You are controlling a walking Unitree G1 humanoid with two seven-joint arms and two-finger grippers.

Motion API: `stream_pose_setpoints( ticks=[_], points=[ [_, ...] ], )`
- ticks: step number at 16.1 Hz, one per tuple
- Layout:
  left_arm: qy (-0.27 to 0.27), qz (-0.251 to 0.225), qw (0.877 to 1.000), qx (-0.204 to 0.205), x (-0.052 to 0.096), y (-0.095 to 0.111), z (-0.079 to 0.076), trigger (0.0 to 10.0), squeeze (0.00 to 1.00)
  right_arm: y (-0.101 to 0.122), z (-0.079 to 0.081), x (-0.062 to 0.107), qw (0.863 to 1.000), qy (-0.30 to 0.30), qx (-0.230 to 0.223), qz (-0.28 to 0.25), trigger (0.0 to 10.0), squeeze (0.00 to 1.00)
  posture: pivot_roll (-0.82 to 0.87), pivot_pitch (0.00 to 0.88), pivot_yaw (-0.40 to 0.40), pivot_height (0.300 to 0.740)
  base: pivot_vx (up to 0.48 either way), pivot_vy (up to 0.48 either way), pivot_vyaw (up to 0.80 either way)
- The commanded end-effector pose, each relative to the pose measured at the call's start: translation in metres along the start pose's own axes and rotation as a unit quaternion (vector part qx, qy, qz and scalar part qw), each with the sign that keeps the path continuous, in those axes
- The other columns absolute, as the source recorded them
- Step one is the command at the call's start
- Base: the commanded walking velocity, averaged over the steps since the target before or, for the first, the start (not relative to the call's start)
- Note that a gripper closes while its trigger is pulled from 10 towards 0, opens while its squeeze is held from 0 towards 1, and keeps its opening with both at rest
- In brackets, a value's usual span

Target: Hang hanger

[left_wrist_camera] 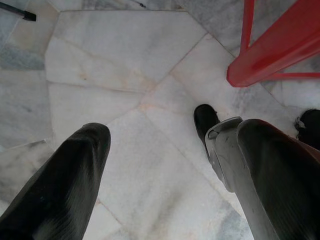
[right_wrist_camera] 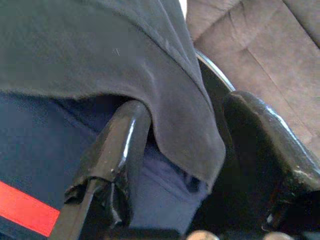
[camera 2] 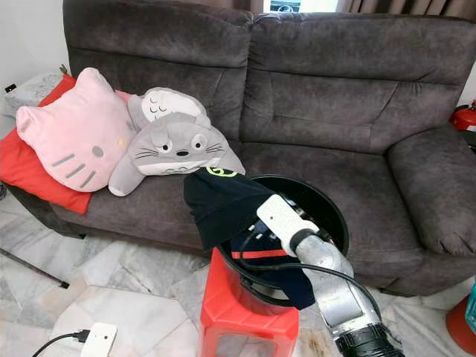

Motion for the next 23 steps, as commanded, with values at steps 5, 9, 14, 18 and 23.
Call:
stream_pose_setpoints(
  ticks=[5, 9, 14, 18, 23],
  points=[
    [0.002, 0.012, 1.000, -0.006, 0.001, -0.007, 0.001, 10.0, 0.00, -0.004, 0.004, -0.003, 0.999, -0.030, 0.001, -0.016, 10.0, 0.00, -0.14, 0.000, 0.017, 0.740, 0.000, 0.000, 0.00],
    [0.001, 0.013, 1.000, -0.008, 0.001, -0.007, 0.000, 10.0, 0.00, -0.013, 0.007, -0.006, 0.999, -0.043, 0.001, -0.018, 10.0, 0.00, -0.14, 0.000, 0.016, 0.740, 0.000, 0.000, 0.00],
    [0.001, 0.012, 1.000, -0.009, 0.001, -0.008, 0.000, 10.0, 0.00, -0.031, 0.009, -0.006, 0.997, -0.078, -0.001, -0.014, 10.0, 0.00, -0.14, 0.000, 0.016, 0.740, 0.000, 0.000, 0.00],
    [0.002, 0.012, 1.000, -0.008, 0.002, -0.008, 0.000, 10.0, 0.00, -0.033, 0.007, -0.005, 0.994, -0.105, -0.005, -0.037, 10.0, 0.00, -0.14, 0.000, 0.017, 0.740, 0.000, 0.000, 0.00],
    [0.002, 0.015, 1.000, -0.008, 0.002, -0.011, 0.000, 10.0, 0.00, -0.038, 0.009, -0.006, 0.993, -0.113, -0.006, -0.046, 10.0, 0.00, -0.13, 0.000, 0.018, 0.740, 0.000, 0.000, 0.00]
  ],
)
Point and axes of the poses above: a point about 5 cm out from each wrist's last joint towards the gripper, its own x axis pointing back from the gripper into the wrist, its own y axis along the axis of the wrist's last joint, z = x × y, the point moved 2 cm from there along -x, pointing out of the wrist towards the gripper, and after that the axes turned 2 degrees about -x, right-handed, at the moved point
